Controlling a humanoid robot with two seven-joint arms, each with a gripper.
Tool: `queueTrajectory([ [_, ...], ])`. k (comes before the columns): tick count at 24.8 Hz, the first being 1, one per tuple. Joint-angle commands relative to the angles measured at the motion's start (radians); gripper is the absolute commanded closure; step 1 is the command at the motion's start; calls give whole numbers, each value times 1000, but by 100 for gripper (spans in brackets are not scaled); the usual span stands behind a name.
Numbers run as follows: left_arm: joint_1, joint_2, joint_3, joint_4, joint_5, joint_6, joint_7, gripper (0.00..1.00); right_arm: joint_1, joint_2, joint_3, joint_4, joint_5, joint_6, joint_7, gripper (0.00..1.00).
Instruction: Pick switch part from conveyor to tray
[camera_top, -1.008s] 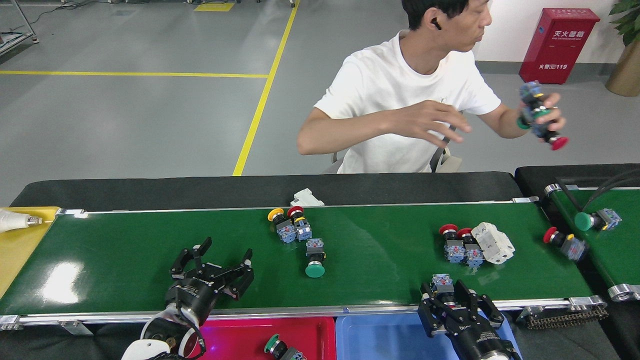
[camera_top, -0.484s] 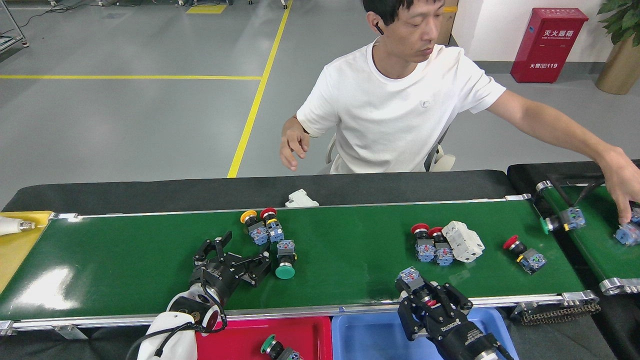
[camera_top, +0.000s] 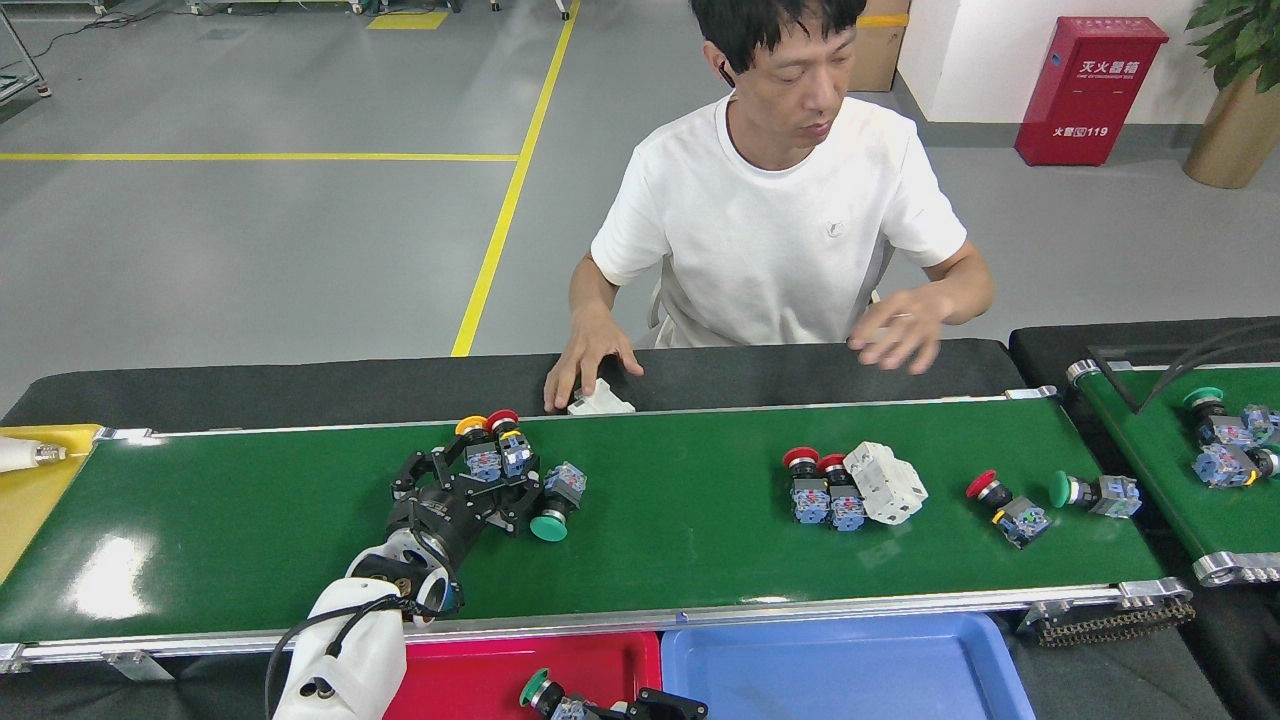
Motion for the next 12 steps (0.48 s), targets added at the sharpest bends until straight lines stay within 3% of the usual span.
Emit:
queueTrajectory([
  [1,-29,-5,1,11,-3,9,14,0,-20,5,-3,-14,-3,9,2,0],
  [5,-32,-2,-4,26,-4,15,17,9,-52,7,-11,-21,-5,27,2,0],
  [8,-32,10,-15,29,-4,16,18,19,-59,22,-141,-90,-6,67,-4,0],
  [12,-25,25,-13,28,-3,5,71,58,-91,42,-278,-116,-1,247,-33,5],
])
